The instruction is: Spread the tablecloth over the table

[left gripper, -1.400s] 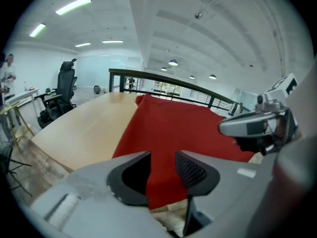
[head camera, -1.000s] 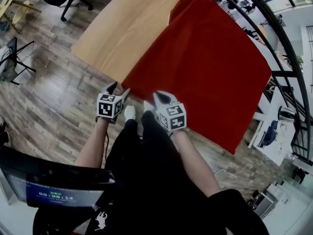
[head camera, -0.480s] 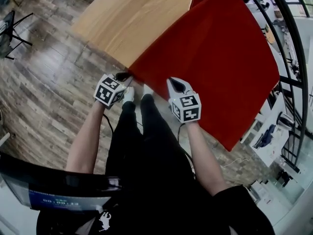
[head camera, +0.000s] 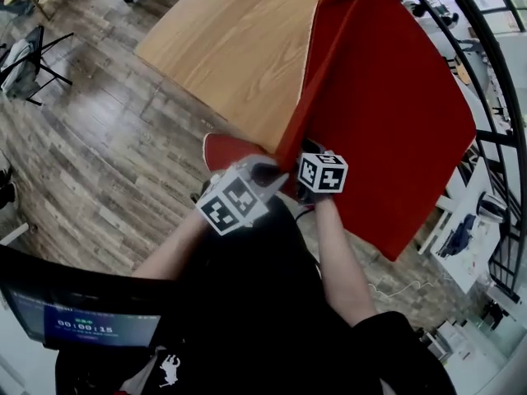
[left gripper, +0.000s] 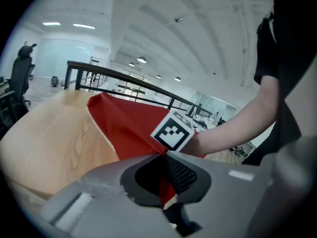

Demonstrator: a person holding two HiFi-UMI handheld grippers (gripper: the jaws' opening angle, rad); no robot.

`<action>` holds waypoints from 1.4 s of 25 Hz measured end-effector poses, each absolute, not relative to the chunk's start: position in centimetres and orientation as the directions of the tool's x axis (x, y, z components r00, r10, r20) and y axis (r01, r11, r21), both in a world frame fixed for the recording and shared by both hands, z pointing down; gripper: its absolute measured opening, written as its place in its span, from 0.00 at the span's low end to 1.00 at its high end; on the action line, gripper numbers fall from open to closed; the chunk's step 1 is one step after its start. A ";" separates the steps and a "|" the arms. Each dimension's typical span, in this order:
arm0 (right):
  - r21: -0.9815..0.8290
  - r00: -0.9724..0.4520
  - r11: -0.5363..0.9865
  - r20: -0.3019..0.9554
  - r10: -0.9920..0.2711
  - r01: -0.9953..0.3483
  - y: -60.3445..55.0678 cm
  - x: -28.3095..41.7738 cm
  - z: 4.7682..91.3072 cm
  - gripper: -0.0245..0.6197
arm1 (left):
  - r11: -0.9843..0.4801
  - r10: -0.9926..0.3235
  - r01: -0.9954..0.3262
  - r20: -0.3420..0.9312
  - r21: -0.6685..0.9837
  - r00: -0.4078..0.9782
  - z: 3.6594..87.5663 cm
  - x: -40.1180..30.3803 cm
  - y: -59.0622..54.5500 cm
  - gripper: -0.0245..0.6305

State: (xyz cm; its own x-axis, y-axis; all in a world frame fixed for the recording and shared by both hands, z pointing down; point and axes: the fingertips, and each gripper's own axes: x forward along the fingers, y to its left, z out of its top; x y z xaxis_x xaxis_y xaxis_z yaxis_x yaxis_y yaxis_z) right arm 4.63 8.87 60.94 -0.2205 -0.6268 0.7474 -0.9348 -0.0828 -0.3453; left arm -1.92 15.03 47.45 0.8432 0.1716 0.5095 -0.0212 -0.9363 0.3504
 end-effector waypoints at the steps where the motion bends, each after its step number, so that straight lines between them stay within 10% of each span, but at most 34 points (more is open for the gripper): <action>1: -0.372 -0.236 -0.081 0.729 -0.643 -0.925 9.1 5.3 60.5 0.05 | -0.936 0.190 -0.001 0.508 0.352 0.840 47.4 -0.6 16.8 0.05; 7: -0.202 -0.044 -0.150 0.723 -0.690 -0.968 14.9 17.3 53.9 0.05 | -0.859 0.240 -0.030 0.454 0.511 0.858 49.2 6.7 22.6 0.05; 11: -0.141 -0.142 0.066 0.639 -0.756 -0.988 17.0 19.0 48.4 0.05 | -0.743 0.274 -0.159 0.512 0.650 0.814 55.6 12.6 28.0 0.07; 13: -0.127 -0.251 0.221 0.633 -0.732 -0.967 16.5 16.3 48.5 0.05 | -0.666 0.308 -0.194 0.502 0.720 0.808 57.4 14.7 31.0 0.46; 16: -0.154 -0.371 0.370 0.677 -0.635 -0.916 15.7 12.6 53.2 0.05 | -0.685 0.257 -0.194 0.482 0.702 0.838 56.2 15.0 32.2 0.63; 27: -0.141 -0.374 0.430 0.763 -0.527 -0.892 18.8 12.0 60.9 0.05 | -0.672 -0.332 -0.627 0.597 0.394 0.731 55.6 5.0 12.9 0.25; 35: -0.129 -0.371 0.439 0.765 -0.527 -0.889 18.9 12.4 60.9 0.05 | -0.637 -0.369 -0.726 0.725 0.258 0.582 59.8 6.7 8.7 0.30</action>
